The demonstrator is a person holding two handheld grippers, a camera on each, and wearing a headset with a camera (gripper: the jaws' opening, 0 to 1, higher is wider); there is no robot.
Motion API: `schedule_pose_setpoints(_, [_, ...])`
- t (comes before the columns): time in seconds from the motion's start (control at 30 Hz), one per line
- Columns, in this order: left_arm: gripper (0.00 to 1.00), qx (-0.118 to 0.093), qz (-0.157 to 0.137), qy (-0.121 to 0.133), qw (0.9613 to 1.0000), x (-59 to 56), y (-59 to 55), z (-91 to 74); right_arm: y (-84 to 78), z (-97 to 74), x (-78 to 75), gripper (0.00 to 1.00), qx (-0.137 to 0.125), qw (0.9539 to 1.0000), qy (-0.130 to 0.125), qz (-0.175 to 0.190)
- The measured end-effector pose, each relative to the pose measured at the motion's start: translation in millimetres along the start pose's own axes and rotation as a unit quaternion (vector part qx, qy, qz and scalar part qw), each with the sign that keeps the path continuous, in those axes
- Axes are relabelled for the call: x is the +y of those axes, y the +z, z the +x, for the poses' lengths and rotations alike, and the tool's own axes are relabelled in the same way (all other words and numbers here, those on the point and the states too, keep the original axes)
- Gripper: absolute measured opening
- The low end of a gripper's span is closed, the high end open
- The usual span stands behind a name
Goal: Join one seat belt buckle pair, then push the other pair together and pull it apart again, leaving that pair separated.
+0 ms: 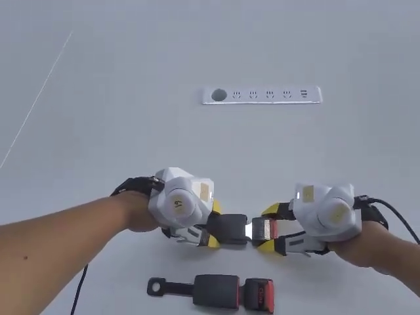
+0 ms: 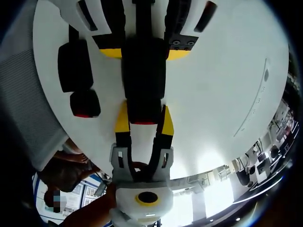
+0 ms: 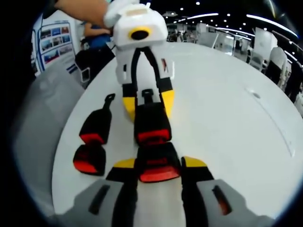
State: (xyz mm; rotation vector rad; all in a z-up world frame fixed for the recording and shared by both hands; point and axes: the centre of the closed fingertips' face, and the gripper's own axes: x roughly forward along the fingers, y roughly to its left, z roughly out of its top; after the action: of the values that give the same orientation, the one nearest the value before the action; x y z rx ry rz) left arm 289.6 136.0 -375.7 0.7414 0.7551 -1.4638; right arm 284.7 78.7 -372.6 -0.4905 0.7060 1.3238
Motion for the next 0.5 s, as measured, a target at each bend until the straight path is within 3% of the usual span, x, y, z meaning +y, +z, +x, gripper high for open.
schedule_pose_setpoints(0.5, [0.32,0.011,0.007,-0.002,0.9999,-0.6,-0.7,-0.3,1.3,1.5,-0.6,0.35,0.014,0.9999,-0.007,-0.001])
